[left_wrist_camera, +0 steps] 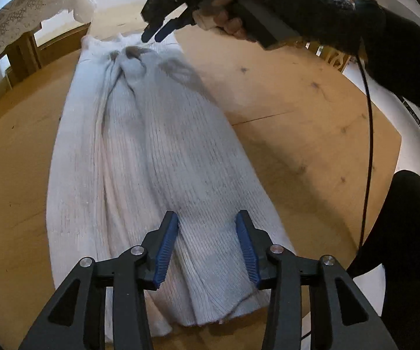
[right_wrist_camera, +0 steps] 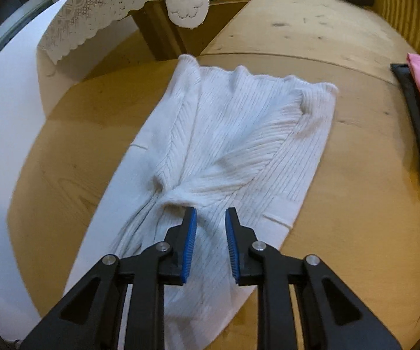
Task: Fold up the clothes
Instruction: 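Open both grippers and smooth the folded sweater on the table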
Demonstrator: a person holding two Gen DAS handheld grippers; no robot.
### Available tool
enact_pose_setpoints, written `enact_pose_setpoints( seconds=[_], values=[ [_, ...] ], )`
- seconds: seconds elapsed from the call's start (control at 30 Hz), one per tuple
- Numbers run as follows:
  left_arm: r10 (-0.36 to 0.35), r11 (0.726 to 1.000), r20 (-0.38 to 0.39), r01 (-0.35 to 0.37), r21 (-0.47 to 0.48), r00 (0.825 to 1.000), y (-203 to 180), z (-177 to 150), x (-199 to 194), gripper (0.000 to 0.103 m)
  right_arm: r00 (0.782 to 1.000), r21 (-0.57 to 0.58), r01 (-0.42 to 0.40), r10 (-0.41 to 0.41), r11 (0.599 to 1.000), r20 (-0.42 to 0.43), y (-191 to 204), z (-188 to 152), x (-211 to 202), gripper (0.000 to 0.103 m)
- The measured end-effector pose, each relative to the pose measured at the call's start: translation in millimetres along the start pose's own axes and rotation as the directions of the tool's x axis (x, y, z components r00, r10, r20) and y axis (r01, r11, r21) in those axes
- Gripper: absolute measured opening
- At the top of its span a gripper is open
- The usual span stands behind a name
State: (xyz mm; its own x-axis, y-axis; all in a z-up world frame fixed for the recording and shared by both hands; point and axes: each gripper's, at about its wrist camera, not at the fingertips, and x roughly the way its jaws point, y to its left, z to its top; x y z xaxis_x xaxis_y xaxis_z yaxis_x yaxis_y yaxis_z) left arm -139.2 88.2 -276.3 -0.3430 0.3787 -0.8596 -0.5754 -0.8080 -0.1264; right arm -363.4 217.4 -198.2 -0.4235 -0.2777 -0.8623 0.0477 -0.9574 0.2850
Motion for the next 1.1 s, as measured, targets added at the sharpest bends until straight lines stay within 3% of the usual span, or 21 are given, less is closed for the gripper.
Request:
enact_pose_setpoints(
  seconds=[0.1,0.2,0.3,0.37,0.47,0.57,0.7,0.87,1.1],
  values=[
    [-0.008,1.0,0.011,0.008,-0.012,1.0,1,-2,-1,0.04,0.996,-0.068,0.008,-0.014,0.998,-0.088,12,4,29,0.013],
    [0.01,1.0,0.021,-0.01,0.01,1.0,-5,-5,-2,0.041,0.998,-0.017,-0.008,0.007,1.0,-0.067,11,13,38,0.01],
    [0.005,1.0,0.02,-0.005,0.011,1.0,-3,-4,-9,0.039,0.998,0.047,-0.014,0.017,0.999,-0.061,6,13,20,0.01],
    [0.012,1.0,0.043,-0.011,-0.015,0.999,10,-3,-29,0.039,0.999,0.02,-0.039,0.039,0.999,-0.021,13,-12,-17,0.01],
    [0.068,0.996,0.083,-0.062,-0.069,0.994,37,-8,-66,0.04,0.995,-0.002,-0.091,0.091,0.996,-0.032,24,-59,-48,0.01],
    [0.121,0.989,0.073,-0.114,-0.09,0.99,60,-16,-80,0.04,0.988,-0.016,-0.13,0.128,0.991,-0.088,44,-117,-58,0.01],
    [0.165,0.986,0.039,-0.163,-0.037,0.986,66,-21,-71,0.04,0.975,-0.036,-0.169,0.162,0.985,-0.155,74,-173,-48,0.011],
    [0.156,0.988,-0.023,-0.155,0.015,0.988,63,-22,-39,0.04,0.993,-0.166,-0.046,0.027,0.985,-0.113,107,-192,-37,0.012],
    [0.105,0.995,-0.096,-0.104,0.013,0.99,49,-26,-25,0.043,0.983,-0.258,0.036,-0.081,0.966,-0.167,119,-198,-39,0.012]
  ],
)
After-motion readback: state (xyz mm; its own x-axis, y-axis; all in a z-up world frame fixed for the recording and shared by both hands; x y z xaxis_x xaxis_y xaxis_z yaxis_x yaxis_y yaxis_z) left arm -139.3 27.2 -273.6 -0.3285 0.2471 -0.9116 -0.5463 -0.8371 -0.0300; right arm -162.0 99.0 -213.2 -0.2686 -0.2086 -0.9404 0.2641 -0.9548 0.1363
